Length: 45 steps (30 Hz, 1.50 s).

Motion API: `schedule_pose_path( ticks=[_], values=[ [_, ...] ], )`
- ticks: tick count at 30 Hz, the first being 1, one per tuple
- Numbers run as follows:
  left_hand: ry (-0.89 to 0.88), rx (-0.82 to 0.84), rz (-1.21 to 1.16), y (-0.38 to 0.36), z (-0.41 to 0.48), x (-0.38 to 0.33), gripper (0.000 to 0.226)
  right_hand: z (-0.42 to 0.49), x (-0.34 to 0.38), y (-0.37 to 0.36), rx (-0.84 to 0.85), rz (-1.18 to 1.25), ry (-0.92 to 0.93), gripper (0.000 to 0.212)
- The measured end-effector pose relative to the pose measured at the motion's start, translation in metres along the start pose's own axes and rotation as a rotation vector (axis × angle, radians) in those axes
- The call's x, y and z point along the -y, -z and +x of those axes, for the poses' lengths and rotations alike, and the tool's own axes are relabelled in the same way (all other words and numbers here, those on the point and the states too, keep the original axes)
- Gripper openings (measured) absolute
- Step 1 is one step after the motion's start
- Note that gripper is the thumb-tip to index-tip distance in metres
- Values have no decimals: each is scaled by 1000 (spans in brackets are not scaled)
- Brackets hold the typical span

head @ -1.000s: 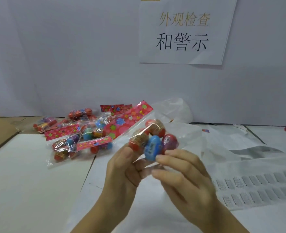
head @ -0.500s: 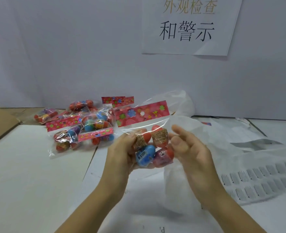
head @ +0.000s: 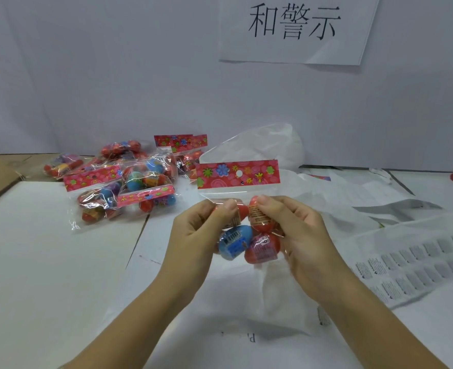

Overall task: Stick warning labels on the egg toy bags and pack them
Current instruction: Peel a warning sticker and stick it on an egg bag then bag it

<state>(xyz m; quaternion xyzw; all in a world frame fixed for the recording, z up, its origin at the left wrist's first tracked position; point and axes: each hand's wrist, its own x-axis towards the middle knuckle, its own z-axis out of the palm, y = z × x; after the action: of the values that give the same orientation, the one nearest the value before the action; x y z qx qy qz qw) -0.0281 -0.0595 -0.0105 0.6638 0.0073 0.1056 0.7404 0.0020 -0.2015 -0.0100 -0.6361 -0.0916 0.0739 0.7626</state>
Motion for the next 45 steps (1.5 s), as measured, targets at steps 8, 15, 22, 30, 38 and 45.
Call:
schedule_pose_path(
  ticks=[8, 15, 22, 30, 38, 45],
  values=[
    [58, -32, -75, 12, 8, -10, 18, 16, 10, -3, 38, -104, -9, 13],
    [108, -69, -85, 12, 21, -11, 25, 30, 12, -6, 40, -55, -46, 10],
    [124, -137, -137, 21, 43, -12, 13, 44, 6, -9, 157, -40, -124, 45],
    [244, 19, -250, 36, 49, 24, 50, 46, -27, -1, 110, 48, -114, 52],
    [173, -23, -233, 35, 52, 52, 38, 50, -47, 2, 64, 114, -127, 54],
    [141, -158, -210, 29, 51, 53, 74, 51, -51, 0, -16, 144, -77, 38]
  ],
)
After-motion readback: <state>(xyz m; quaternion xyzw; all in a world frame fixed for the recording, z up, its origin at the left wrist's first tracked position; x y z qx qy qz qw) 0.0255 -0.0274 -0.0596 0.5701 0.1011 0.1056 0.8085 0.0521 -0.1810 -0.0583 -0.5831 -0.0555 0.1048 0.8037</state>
